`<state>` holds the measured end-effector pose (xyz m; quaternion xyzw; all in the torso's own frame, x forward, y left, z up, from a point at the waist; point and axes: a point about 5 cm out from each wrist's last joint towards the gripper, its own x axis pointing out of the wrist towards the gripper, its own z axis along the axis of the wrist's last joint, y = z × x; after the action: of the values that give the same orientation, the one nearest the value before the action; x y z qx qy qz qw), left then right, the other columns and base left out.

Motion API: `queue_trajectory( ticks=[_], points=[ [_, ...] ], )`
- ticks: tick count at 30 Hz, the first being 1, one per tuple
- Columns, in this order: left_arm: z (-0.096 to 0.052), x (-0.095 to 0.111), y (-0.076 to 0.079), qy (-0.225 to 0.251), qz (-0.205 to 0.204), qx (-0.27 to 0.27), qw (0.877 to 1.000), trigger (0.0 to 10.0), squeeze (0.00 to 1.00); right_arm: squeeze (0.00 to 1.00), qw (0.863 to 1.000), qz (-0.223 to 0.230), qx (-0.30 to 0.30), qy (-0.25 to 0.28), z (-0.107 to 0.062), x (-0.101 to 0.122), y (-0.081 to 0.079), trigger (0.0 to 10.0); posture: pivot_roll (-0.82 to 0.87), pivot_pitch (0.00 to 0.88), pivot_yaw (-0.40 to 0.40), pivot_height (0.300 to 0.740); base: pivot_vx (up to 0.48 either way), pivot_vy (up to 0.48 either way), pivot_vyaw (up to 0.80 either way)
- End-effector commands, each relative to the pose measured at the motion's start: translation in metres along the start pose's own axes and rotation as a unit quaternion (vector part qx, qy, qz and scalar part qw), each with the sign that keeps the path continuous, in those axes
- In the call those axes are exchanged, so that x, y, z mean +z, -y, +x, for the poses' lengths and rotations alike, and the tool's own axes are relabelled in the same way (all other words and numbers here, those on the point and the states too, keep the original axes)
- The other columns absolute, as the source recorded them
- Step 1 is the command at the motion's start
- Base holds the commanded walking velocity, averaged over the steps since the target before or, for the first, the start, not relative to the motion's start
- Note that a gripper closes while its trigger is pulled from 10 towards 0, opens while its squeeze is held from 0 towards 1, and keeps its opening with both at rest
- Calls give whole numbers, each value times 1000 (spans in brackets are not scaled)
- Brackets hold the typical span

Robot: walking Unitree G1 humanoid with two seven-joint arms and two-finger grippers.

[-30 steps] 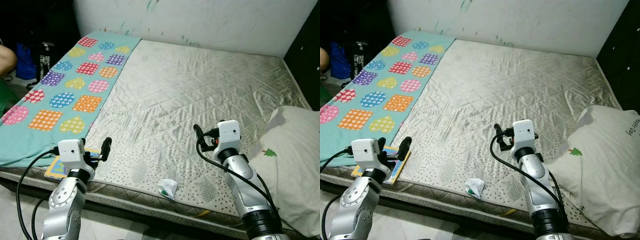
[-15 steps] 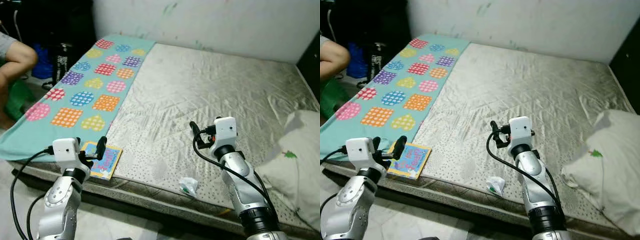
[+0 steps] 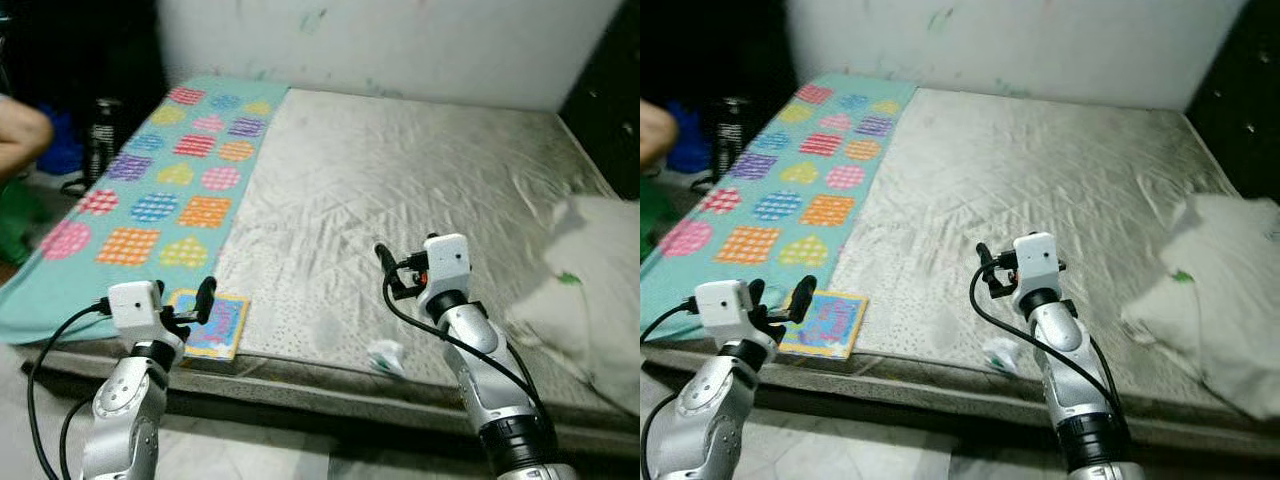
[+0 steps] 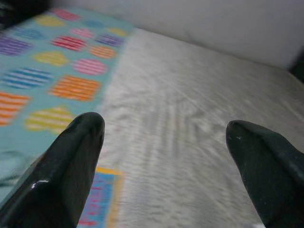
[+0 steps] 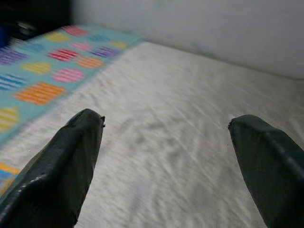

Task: Clean up the room

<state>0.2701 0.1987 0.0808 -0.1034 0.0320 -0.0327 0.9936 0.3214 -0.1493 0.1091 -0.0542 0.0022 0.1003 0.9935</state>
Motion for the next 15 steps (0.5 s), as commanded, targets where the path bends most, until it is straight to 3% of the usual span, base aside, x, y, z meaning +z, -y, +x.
queue_trajectory(
  ticks=[1,4,15],
  points=[
    [0,-1,0,-3,0,-1,1000,10000,0,0,1000,0,-5,2,1,2,3,10000,65,76,-33,740,0,0,0],
    [-1,-1,0,-4,0,-1,1000,10000,0,0,1000,7,-6,-3,0,1,3,10000,65,76,-33,740,0,0,-204],
    [-1,-2,0,-6,3,-3,1000,10000,0,0,1000,7,-9,-8,0,-1,6,10000,66,71,-31,740,0,0,-788]
  ],
)
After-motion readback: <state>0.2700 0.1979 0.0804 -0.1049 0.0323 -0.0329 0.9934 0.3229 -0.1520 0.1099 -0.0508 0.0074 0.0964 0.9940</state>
